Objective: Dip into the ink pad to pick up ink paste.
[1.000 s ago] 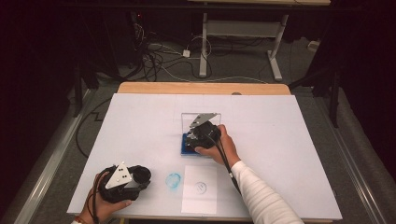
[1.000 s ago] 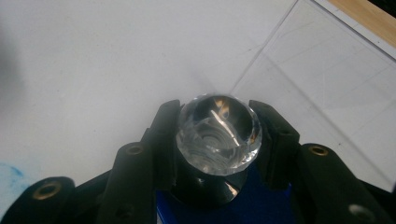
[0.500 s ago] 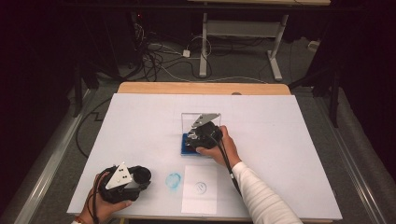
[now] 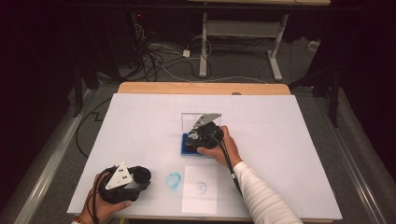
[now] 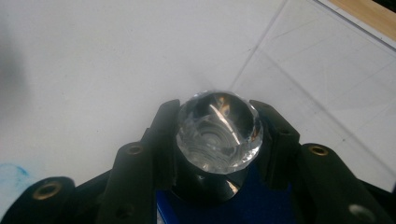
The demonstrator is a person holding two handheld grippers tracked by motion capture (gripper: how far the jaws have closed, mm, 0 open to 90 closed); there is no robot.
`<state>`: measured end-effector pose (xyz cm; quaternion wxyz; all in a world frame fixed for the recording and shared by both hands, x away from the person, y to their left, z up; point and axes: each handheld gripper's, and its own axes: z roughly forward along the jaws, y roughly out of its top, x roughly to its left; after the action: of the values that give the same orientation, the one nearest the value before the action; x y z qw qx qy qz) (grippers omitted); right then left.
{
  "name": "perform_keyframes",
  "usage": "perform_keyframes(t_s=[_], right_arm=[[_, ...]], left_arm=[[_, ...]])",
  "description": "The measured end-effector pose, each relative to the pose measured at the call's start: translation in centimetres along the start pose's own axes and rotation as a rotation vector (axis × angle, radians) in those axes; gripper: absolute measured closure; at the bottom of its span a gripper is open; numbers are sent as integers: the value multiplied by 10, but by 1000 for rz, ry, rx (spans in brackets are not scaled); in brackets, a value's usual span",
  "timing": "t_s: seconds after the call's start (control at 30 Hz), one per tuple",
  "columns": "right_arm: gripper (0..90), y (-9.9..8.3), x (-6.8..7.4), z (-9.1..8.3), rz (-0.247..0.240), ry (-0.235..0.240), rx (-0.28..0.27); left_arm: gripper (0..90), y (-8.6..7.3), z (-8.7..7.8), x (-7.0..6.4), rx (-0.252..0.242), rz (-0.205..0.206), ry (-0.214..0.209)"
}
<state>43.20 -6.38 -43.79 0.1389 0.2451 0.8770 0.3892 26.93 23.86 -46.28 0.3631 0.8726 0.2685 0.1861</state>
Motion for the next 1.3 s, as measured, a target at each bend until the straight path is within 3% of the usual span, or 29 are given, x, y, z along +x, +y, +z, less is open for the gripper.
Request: perform_keyframes(t_s=[0.3, 1.3], right_arm=[[569, 3, 11, 2, -65, -51, 21], [569, 2, 7, 1, -52, -34, 22]], left_arm=[[366, 0, 0, 0, 1, 0, 1], [365, 0, 0, 0, 0, 3, -3]])
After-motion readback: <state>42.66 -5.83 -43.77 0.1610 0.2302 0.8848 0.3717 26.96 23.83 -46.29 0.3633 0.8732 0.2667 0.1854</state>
